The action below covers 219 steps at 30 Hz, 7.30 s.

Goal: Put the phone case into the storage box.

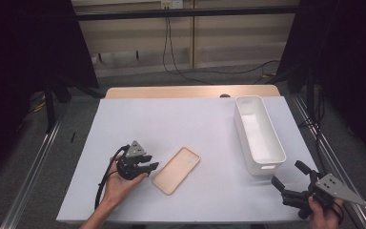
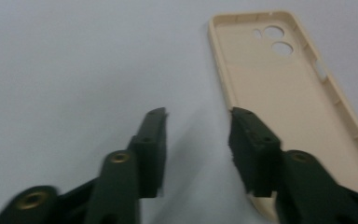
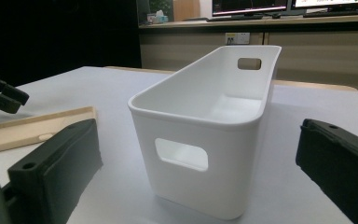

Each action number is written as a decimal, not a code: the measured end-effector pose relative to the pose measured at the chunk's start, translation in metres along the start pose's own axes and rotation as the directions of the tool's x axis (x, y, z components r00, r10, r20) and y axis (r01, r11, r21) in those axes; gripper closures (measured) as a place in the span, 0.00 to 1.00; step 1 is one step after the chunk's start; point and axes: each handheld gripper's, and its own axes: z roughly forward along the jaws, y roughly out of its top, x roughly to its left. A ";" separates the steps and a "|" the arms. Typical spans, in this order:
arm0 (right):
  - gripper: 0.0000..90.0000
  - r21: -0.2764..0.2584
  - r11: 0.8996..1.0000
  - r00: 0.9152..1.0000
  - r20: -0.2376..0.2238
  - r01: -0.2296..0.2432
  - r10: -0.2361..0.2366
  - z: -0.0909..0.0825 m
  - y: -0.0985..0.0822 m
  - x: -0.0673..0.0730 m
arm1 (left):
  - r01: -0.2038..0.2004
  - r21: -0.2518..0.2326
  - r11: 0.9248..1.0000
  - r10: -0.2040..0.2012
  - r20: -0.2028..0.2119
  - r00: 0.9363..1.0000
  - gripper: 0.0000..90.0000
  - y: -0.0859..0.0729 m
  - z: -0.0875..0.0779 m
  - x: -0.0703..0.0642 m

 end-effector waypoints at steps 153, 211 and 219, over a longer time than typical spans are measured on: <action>0.00 0.029 1.000 1.000 -0.022 0.007 -0.006 0.004 -0.002 0.002 | -0.030 0.308 0.951 -0.009 0.127 0.992 0.97 0.050 0.052 -0.010; 0.00 0.019 1.000 1.000 -0.014 0.009 -0.009 0.002 -0.001 0.002 | 0.063 -0.133 0.989 -0.063 0.007 0.998 0.97 0.043 0.005 -0.006; 0.00 0.006 1.000 1.000 -0.021 0.013 -0.013 0.003 0.001 0.004 | 0.056 -0.200 0.978 -0.055 0.011 0.998 0.97 0.040 0.000 -0.013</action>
